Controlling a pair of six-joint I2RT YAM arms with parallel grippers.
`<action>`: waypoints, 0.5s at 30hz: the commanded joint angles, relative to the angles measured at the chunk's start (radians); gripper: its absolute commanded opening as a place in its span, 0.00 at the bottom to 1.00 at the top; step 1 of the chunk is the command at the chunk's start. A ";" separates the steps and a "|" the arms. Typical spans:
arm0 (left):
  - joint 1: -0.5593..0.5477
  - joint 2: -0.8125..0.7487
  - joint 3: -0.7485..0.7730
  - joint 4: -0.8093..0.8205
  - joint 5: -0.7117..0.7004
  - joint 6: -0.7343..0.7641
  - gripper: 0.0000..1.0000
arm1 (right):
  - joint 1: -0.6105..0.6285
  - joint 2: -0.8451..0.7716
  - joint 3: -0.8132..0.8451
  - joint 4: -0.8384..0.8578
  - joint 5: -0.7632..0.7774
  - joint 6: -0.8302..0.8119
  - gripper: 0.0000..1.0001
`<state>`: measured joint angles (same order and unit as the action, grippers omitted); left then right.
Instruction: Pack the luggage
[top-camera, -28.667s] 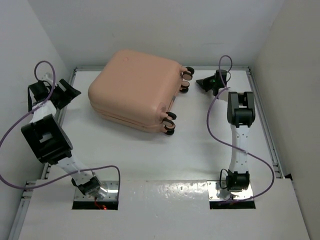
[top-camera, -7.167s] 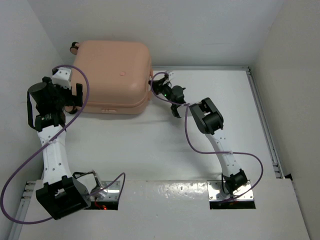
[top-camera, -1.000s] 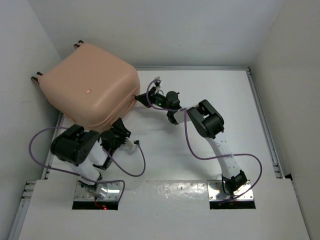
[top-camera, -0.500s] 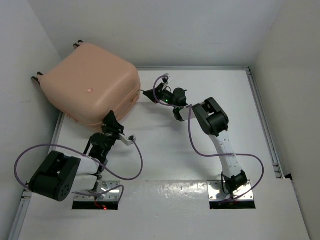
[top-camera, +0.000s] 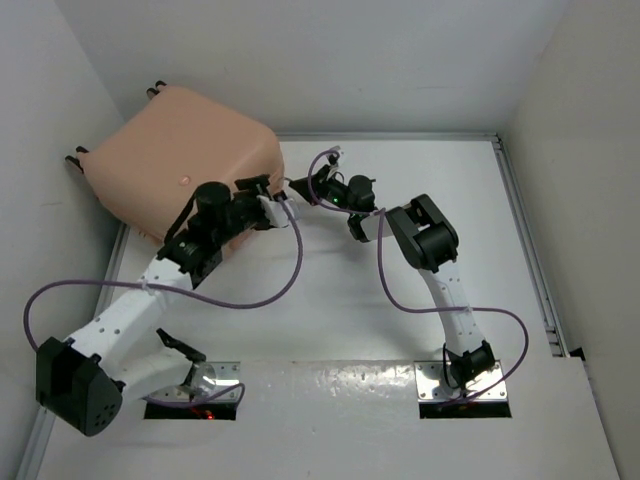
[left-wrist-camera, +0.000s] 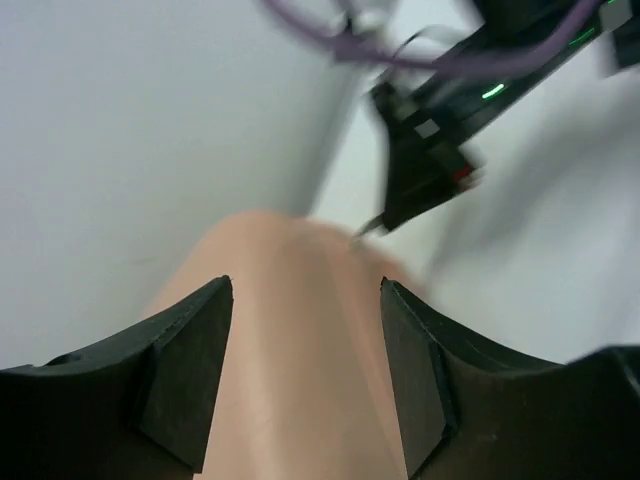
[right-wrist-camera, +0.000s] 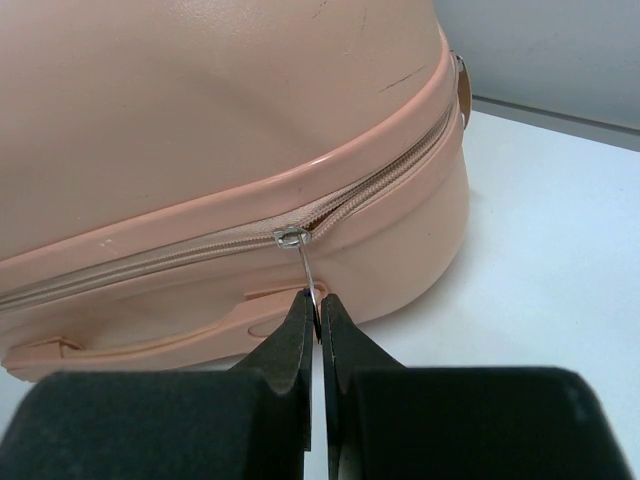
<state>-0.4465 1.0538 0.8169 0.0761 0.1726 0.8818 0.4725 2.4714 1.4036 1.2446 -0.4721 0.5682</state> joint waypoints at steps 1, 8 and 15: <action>-0.038 0.136 0.085 -0.416 0.150 -0.286 0.65 | -0.054 -0.020 -0.014 -0.065 0.104 -0.050 0.00; -0.084 0.379 0.229 -0.499 0.019 -0.429 0.63 | -0.052 -0.022 -0.002 -0.066 0.107 -0.048 0.00; -0.064 0.459 0.229 -0.380 -0.243 -0.495 0.62 | -0.057 -0.006 0.015 -0.070 0.101 -0.048 0.00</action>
<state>-0.5110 1.5494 1.0271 -0.3756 0.0677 0.4500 0.4728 2.4714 1.4086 1.2366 -0.4721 0.5613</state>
